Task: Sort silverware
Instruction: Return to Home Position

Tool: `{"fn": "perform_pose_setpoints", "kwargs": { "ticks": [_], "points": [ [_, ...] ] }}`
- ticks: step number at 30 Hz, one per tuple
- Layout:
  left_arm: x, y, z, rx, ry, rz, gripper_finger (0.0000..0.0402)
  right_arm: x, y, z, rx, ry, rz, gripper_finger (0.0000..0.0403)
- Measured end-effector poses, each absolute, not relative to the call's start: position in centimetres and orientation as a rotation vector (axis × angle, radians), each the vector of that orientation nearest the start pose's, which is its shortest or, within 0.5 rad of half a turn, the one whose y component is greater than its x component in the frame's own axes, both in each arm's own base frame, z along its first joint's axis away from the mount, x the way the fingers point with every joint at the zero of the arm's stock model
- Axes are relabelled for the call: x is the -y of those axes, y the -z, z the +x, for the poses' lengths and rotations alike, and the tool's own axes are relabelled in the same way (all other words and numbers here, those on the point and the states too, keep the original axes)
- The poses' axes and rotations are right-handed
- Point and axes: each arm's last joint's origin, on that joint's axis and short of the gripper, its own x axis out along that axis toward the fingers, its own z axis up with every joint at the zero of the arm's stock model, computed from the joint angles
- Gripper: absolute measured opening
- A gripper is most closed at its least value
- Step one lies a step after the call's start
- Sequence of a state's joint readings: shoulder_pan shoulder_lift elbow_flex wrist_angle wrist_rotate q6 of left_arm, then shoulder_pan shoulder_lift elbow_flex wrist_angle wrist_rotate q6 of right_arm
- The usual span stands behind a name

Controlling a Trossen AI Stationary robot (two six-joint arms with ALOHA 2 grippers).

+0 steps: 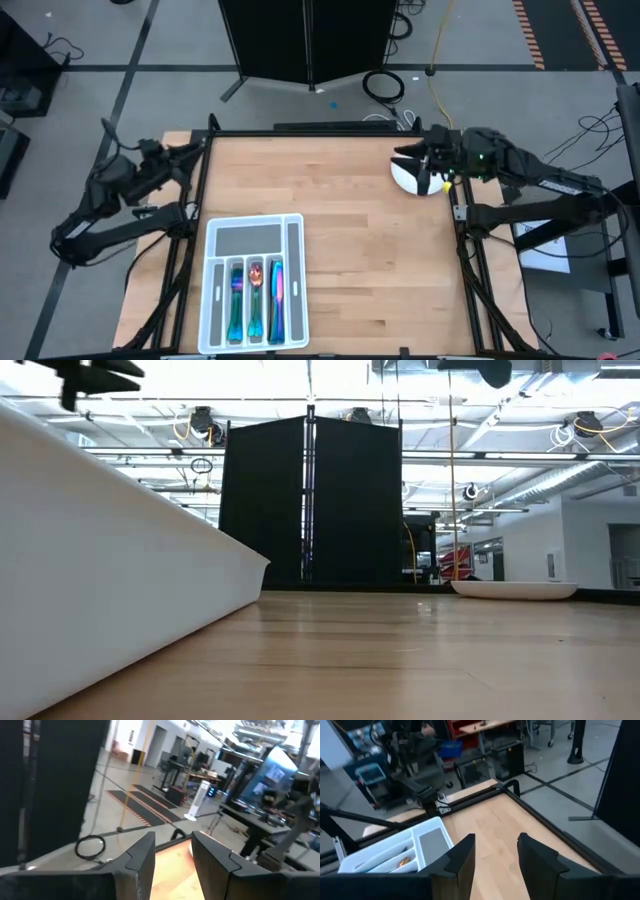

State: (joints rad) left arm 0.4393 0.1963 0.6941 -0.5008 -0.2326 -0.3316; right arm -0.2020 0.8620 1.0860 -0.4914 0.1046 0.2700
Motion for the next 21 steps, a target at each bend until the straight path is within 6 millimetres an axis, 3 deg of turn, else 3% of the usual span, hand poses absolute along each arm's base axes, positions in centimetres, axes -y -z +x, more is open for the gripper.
{"fn": "perform_pose_setpoints", "kwargs": {
  "ticks": [4, 8, 15, 21],
  "points": [
    [-1.8, -31.6, 1.9, 0.126, -0.716, -0.342, 0.0128, 3.4, -35.3, 15.2, -0.149, 0.336, 0.335, 0.0132],
    [-1.5, -30.2, 1.3, 0.15, -0.717, -0.381, 0.0128, 3.3, -31.0, 14.8, -0.066, 0.329, 0.426, 0.0132],
    [-1.9, -27.5, 2.4, 0.063, -0.677, -0.431, 0.0128, 3.1, -24.9, 15.2, 0.029, 0.243, 0.515, 0.0132],
    [-2.3, -25.5, 3.6, 0.013, -0.67, -0.496, 0.0128, 2.9, -21.2, 14.9, -0.007, 0.35, 0.544, 0.012]
  ]
}}
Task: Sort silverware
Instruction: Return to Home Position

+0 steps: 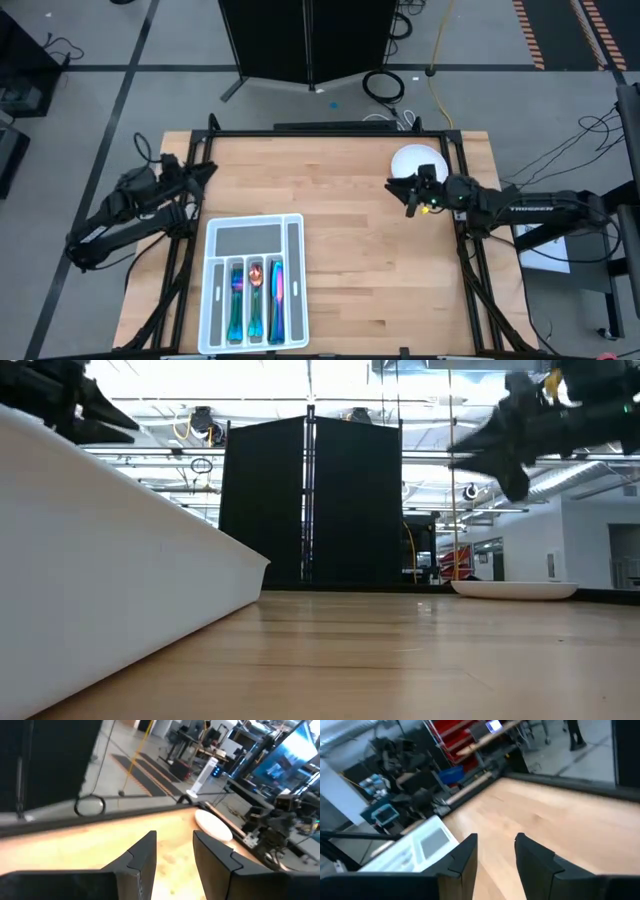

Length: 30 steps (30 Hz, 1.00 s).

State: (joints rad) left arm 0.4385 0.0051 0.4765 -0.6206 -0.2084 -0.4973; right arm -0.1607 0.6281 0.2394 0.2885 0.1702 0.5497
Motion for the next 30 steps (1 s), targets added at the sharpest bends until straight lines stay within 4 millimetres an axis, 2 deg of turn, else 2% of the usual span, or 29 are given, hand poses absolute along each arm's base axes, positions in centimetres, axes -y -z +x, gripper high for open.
{"fn": "perform_pose_setpoints", "kwargs": {
  "ticks": [7, 14, 22, 25, 30],
  "points": [
    [-2.9, -23.0, 5.6, 0.005, -0.531, -0.531, 0.0128, 2.7, -18.0, 14.3, -0.049, 0.374, 0.584, 0.009],
    [-3.4, -20.6, 7.0, 0.012, -0.478, -0.532, 0.0128, 2.7, -16.6, 13.9, -0.091, 0.408, 0.523, 0.0065],
    [-3.5, -18.4, 7.8, -0.058, -0.419, -0.552, 0.0128, 2.4, -14.6, 13.3, -0.136, 0.38, 0.54, 0.0004],
    [-3.5, -18.0, 7.9, -0.061, -0.415, -0.554, 0.0128, 2.5, -14.4, 13.2, -0.134, 0.391, 0.52, 0.0005],
    [-3.6, -18.3, 8.0, -0.021, -0.403, -0.543, 0.0128, 2.5, -15.2, 13.1, -0.071, 0.38, 0.48, 0.0001]
  ]
}}
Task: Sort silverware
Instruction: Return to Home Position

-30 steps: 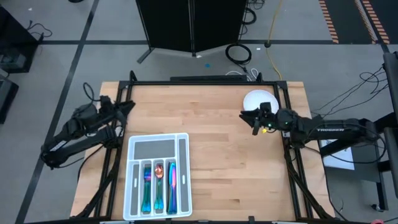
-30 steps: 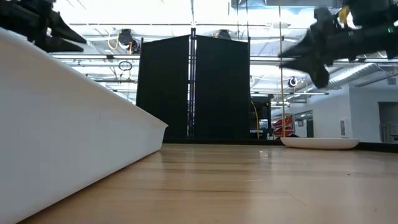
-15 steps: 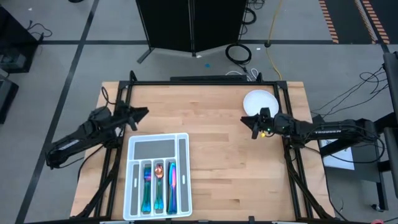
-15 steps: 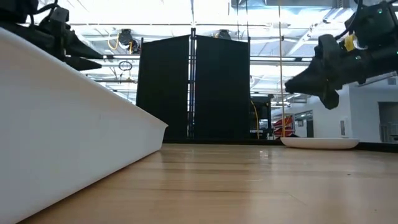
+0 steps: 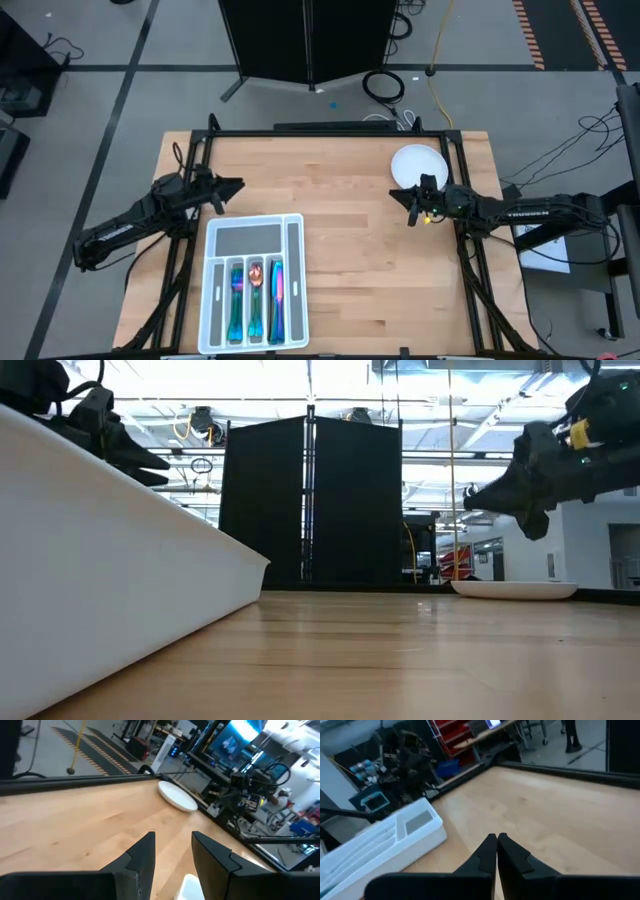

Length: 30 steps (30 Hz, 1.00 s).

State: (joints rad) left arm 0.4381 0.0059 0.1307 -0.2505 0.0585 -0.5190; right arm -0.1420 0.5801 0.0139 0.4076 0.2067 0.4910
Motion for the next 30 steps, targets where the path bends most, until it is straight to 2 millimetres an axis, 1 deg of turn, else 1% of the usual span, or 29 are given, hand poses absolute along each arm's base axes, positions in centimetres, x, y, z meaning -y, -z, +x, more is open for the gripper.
{"fn": "perform_pose_setpoints", "kwargs": {
  "ticks": [2, 5, 9, 13, 16, 18, 22, 24, 26, 30],
  "points": [
    [-3.5, -18.5, 8.0, -0.009, -0.379, -0.54, 0.0128, 2.4, -15.5, 12.9, -0.059, 0.369, 0.474, 0.0001],
    [-3.4, -18.6, 8.1, -0.013, -0.32, -0.541, 0.0128, 2.3, -15.1, 12.3, -0.113, 0.365, 0.469, 0.0001],
    [-3.2, -18.6, 8.2, -0.022, -0.262, -0.538, 0.0128, 2.1, -15.0, 11.5, -0.131, 0.348, 0.474, 0.0],
    [-3.2, -18.8, 8.2, -0.011, -0.238, -0.526, 0.0128, 1.8, -15.2, 10.9, -0.143, 0.273, 0.424, 0.0],
    [-3.1, -19.3, 8.2, 0.036, -0.213, -0.484, 0.0128, 1.7, -15.6, 10.6, -0.14, 0.225, 0.336, 0.0],
    [-3.2, -19.2, 8.4, 0.068, -0.205, -0.458, 0.0128, 1.6, -15.9, 10.5, -0.139, 0.216, 0.3, 0.0],
    [-3.3, -18.1, 8.7, 0.056, -0.208, -0.46, 0.0128, 1.6, -15.9, 10.5, -0.136, 0.218, 0.336, 0.0],
    [-3.5, -17.0, 8.9, 0.034, -0.245, -0.462, 0.0128, 1.6, -15.9, 10.5, -0.139, 0.218, 0.339, 0.0],
    [-3.8, -17.0, 9.0, 0.059, -0.298, -0.44, 0.0128, 1.6, -15.9, 10.5, -0.139, 0.218, 0.34, 0.0],
    [-3.8, -17.3, 9.0, 0.086, -0.31, -0.385, 0.0128, 1.6, -15.9, 10.5, -0.138, 0.219, 0.341, 0.0]
  ]
}}
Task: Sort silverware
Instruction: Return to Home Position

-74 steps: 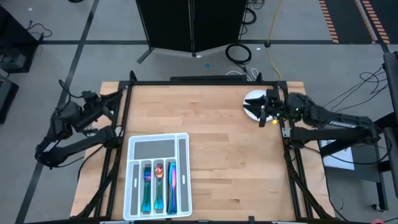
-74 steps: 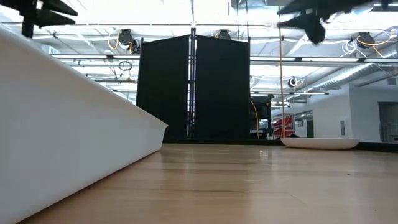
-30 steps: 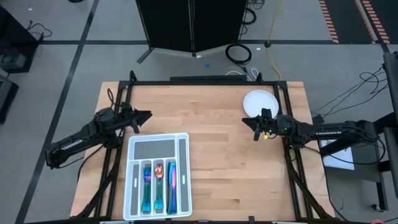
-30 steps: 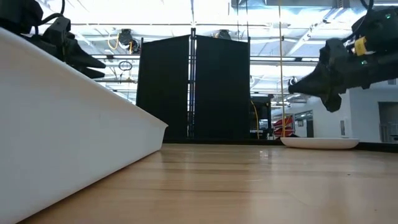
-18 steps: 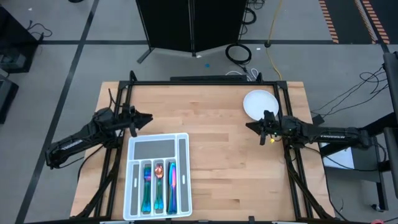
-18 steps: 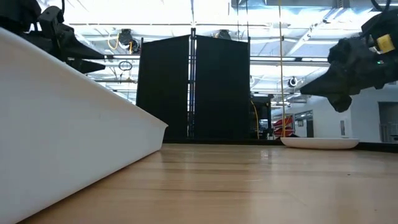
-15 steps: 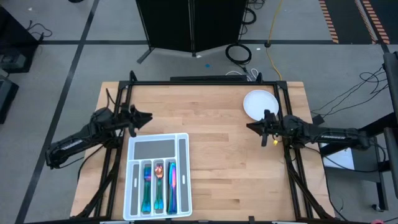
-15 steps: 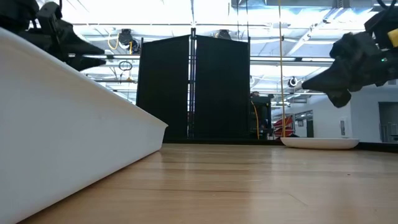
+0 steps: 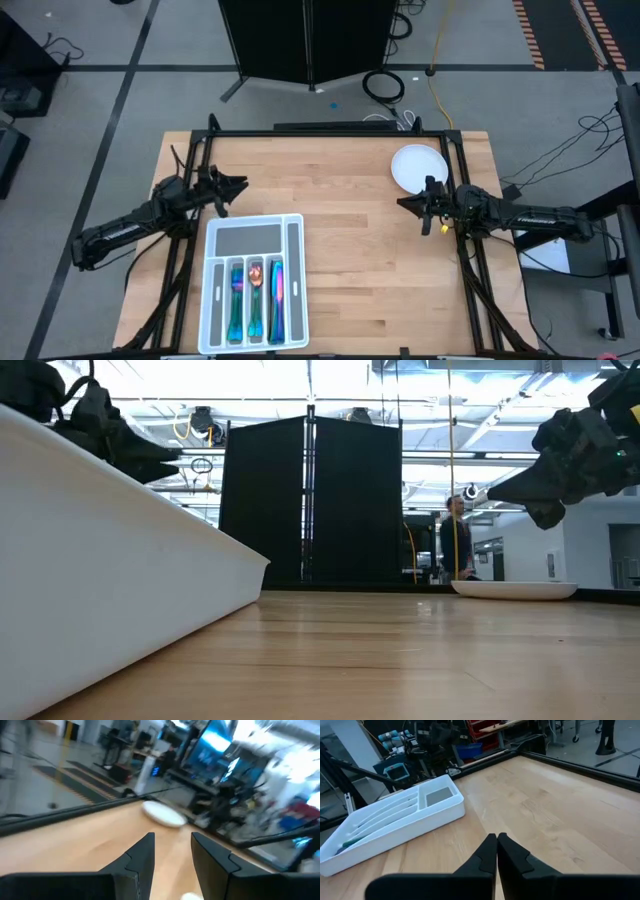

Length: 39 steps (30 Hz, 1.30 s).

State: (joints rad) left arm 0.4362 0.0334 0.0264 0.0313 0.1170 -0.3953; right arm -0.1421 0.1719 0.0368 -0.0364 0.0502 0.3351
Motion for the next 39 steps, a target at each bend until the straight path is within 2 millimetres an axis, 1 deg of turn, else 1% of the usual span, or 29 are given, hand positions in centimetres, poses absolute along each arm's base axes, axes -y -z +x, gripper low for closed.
{"fn": "perform_pose_setpoints", "kwargs": {
  "ticks": [3, 6, 39],
  "points": [
    [-3.99, -16.64, 8.98, 0.014, -0.377, -0.312, 0.0128, 1.65, -15.86, 10.47, -0.138, 0.219, 0.342, 0.0],
    [-4.05, -16.59, 9.03, -0.006, -0.392, -0.256, 0.0128, 1.65, -15.89, 10.48, -0.136, 0.218, 0.341, 0.0],
    [-4.05, -16.6, 9.02, -0.004, -0.393, -0.264, 0.0128, 1.65, -15.92, 10.47, -0.135, 0.219, 0.341, 0.0]
  ]
}}
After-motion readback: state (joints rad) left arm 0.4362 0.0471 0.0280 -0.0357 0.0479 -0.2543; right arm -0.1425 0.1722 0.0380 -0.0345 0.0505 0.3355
